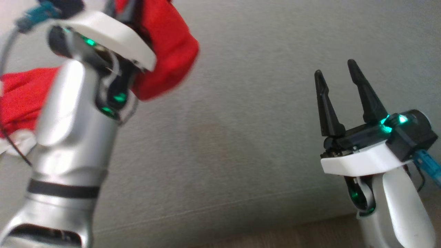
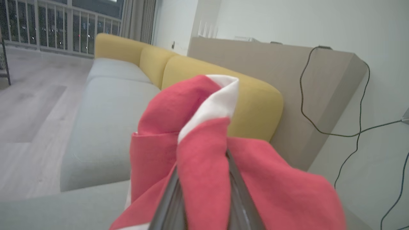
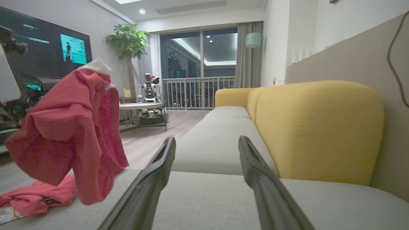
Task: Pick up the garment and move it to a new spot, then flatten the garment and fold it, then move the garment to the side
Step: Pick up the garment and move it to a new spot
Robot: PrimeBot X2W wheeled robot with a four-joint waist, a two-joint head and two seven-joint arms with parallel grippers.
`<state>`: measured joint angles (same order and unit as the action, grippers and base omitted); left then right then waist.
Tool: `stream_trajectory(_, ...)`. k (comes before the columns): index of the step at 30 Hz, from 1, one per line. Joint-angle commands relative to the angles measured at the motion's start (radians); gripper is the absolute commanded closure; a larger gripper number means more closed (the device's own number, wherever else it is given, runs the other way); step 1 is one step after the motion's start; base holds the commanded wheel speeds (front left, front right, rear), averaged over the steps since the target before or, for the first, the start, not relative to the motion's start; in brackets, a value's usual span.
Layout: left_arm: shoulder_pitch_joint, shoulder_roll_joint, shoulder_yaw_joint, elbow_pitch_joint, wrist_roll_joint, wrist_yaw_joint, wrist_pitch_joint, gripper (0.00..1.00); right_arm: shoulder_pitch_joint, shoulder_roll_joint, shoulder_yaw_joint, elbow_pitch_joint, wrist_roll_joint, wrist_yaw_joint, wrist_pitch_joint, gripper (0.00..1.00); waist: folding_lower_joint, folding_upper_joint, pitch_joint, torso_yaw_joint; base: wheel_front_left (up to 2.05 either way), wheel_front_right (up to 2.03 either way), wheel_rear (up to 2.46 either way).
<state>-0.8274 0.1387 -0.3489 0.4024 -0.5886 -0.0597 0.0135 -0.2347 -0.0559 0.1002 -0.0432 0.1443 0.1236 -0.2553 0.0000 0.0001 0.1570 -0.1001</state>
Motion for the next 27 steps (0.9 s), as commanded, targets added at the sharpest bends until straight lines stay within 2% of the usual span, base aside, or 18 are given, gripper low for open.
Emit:
stream_trajectory(1, -0.017, 0.011, 0.016, -0.035, 0.015, 0.019, 0.006, 1.0, -0.037, 0.006, 0.019, -0.047, 0.01, 0.007, -0.006, 0.0, 0.0, -0.0001, 0.034, -0.075, 0.0, 0.0, 0.0)
stream_trajectory(6, -0.004, -0.041, -0.038, 0.027, 0.049, 0.066, -0.014, 1.0, -0.07, 0.006, 0.019, -0.088, 0.023, 0.007, -0.006, 0.0, 0.0, -0.0001, 0.096, -0.194, 0.0, 0.0, 0.0)
stream_trajectory(14, -0.064, -0.08, -0.092, 0.225, 0.079, 0.132, -0.098, 1.0, -0.099, 0.006, 0.036, -0.146, 0.08, 0.007, -0.006, 0.0, 0.0, -0.0001, 0.178, -0.359, 0.0, 0.0, 0.0)
stream_trajectory(15, -0.073, -0.082, -0.102, 0.25, 0.084, 0.138, -0.11, 0.82, -0.1, 0.006, 0.04, -0.149, 0.085, 0.007, -0.006, 0.0, 0.0, -0.0001, 0.183, -0.37, 0.0, 0.0, 0.0)
stream_trajectory(16, -0.081, -0.084, -0.114, 0.271, 0.086, 0.141, -0.122, 0.09, -0.1, 0.006, 0.04, -0.152, 0.088, 0.007, -0.006, 0.0, 0.0, -0.0001, 0.187, -0.378, 0.0, 0.0, 0.0)
stream_trajectory(17, -0.089, -0.085, -0.124, 0.288, 0.078, 0.136, -0.131, 0.0, -0.099, 0.006, 0.039, -0.155, 0.091, 0.007, -0.006, 0.0, 0.0, -0.0001, 0.19, -0.382, 0.0, 0.0, 0.0)
stream_trajectory(20, -0.107, -0.088, -0.167, 0.308, 0.04, 0.118, -0.159, 0.0, -0.095, 0.006, 0.031, -0.156, 0.092, 0.007, -0.006, 0.0, 0.0, -0.0001, 0.189, -0.379, 0.0, 0.0, 0.0)
stream_trajectory(23, -0.119, -0.088, -0.199, 0.303, 0.006, 0.119, -0.182, 0.0, -0.092, 0.006, 0.025, -0.152, 0.088, 0.007, -0.006, 0.0, 0.0, -0.0001, 0.181, -0.363, 0.0, 0.0, 0.0)
stream_trajectory(27, -0.145, -0.088, -0.232, 0.306, -0.011, 0.128, -0.225, 0.0, -0.09, 0.006, 0.018, -0.143, 0.073, 0.007, -0.006, 0.0, 0.0, -0.0001, 0.151, -0.298, 0.0, 0.0, 0.0)
